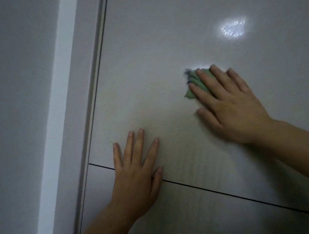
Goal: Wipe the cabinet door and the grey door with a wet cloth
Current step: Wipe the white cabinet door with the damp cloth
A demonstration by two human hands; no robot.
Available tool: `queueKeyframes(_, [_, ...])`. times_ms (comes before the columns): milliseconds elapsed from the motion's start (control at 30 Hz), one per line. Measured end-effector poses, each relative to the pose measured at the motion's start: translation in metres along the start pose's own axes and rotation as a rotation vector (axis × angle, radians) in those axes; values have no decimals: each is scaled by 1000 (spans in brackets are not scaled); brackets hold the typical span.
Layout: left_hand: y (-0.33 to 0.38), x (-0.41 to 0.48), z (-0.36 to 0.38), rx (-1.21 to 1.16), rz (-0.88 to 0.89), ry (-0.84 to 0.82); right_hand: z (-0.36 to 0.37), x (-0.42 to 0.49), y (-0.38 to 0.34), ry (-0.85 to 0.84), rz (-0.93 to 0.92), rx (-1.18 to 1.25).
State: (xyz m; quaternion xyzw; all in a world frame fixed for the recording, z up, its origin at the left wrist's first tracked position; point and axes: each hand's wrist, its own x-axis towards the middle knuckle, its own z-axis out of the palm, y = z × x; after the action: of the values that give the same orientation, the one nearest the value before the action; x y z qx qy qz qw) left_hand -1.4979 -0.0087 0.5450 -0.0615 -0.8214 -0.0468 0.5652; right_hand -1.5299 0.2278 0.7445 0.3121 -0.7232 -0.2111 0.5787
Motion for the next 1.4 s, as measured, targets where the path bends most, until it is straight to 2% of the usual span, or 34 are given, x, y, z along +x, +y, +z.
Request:
queueKeyframes(33, [6,4,-1,-6,16,1,-3,0,6,15,111,23])
queueKeyframes(100, [19,10,-2,-14,47,-2,1,-21,-5,31,128,22])
queueKeyframes(200, [33,14,-1,10,109,-38,13,-78,-27,-60,-209,27])
queueKeyframes(267, [36,14,0,36,128,-72,11,-85,-7,-76,-300,-4])
queueKeyframes(300, [36,14,1,42,125,-84,9,-78,8,-49,-235,-23])
queueKeyframes(400, [36,16,-1,47,112,-100,-5,-47,50,40,181,21])
queueKeyframes(433, [37,16,-2,46,113,-94,-6,-44,51,49,269,42])
queueKeyframes(500, [39,16,-3,46,107,-79,2,-62,29,61,237,46])
queueKeyframes(600, [49,16,-5,49,103,-63,21,-132,-28,-50,-28,86])
queueKeyframes(700, [69,13,-3,9,189,-51,25,-172,-35,-105,-140,79])
queueKeyframes(767, [83,13,-3,-12,271,-66,22,-165,-10,-55,-27,50])
queueKeyframes(867, [97,17,0,-17,311,-108,12,-154,27,11,389,73])
queueKeyframes(900, [99,17,0,-11,297,-118,11,-157,24,14,476,94])
queueKeyframes(933, [102,17,1,-6,279,-125,13,-168,13,9,480,95])
queueKeyframes(1033, [110,15,2,-2,250,-127,27,-224,-30,-99,135,127])
queueKeyframes(1100, [119,16,1,5,273,-117,28,-246,-19,-132,24,105])
queueKeyframes(1167, [132,18,0,-7,312,-111,24,-246,12,-104,166,49])
queueKeyframes(1267, [157,22,1,-56,383,-104,13,-237,50,-53,633,85])
queueKeyframes(1300, [165,22,2,-77,410,-102,13,-240,46,-45,702,102])
queueKeyframes(1333, [173,23,4,-96,434,-101,15,-247,35,-48,681,102])
queueKeyframes(1400, [186,23,9,-119,474,-107,24,-273,5,-94,443,115])
